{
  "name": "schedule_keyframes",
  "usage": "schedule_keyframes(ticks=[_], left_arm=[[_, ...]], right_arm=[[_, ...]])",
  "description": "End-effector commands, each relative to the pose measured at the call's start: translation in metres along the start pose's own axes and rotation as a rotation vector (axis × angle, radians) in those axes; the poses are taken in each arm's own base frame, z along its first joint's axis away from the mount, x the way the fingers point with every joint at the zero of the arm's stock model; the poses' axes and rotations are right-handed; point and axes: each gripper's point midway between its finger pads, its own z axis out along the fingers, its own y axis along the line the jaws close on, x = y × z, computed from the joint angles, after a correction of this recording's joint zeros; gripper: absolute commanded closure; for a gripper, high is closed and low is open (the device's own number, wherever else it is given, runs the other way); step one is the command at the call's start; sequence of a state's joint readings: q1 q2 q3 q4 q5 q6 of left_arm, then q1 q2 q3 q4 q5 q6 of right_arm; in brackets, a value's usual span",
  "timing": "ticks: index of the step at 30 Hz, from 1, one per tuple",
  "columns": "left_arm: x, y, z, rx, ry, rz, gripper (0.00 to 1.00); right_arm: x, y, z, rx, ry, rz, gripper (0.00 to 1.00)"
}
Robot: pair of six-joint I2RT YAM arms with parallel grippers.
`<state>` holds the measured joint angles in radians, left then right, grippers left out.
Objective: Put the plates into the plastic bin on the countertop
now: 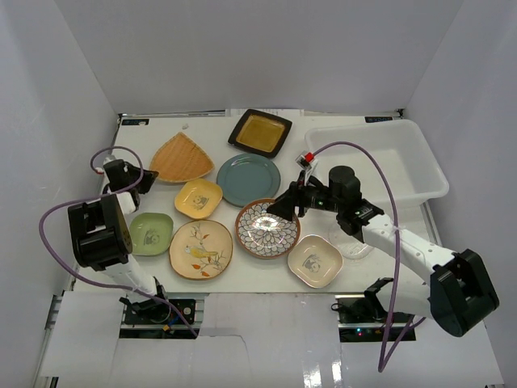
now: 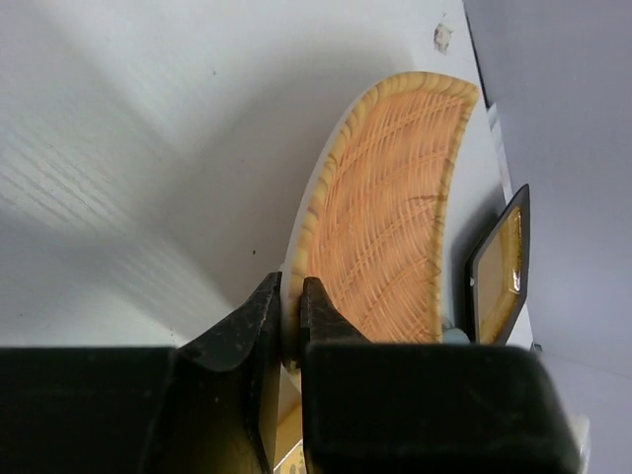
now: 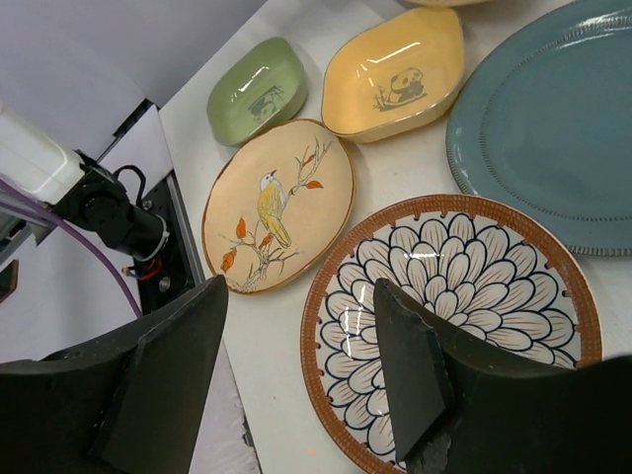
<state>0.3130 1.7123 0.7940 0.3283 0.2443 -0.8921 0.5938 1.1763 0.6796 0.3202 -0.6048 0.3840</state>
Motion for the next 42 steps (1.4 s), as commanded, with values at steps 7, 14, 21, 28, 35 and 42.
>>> schedule_keyframes(ticks=[7, 14, 21, 28, 35, 42], left_arm=[[-0.062, -0.128, -0.097, 0.399, -0.227, 0.12, 1.0], [0.032, -0.15, -0.151, 0.553, 0.053, 0.106, 1.0], [0.086, -0.156, -0.202, 0.705, 0.236, 0.197, 1.0], [0.123, -0.178, -0.23, 0.848, 0.382, 0.294, 1.0], [0.125, -0.177, -0.22, 0.804, 0.404, 0.314, 0.56], [0.124, -0.181, -0.213, 0.788, 0.414, 0.302, 0.15]], right_arm=[[-0.034, -0.005, 0.035, 0.038, -0.009, -0.023, 0.06], [-0.085, -0.016, 0.054, 0.109, -0.062, -0.053, 0.1], [-0.103, -0.045, 0.07, 0.2, -0.069, -0.035, 0.1], [-0.088, -0.063, 0.074, 0.248, -0.062, 0.028, 0.05], [-0.124, -0.059, 0.049, 0.249, -0.221, 0.095, 0.92], [-0.189, -0.134, -0.071, 0.489, -0.476, 0.156, 0.92]])
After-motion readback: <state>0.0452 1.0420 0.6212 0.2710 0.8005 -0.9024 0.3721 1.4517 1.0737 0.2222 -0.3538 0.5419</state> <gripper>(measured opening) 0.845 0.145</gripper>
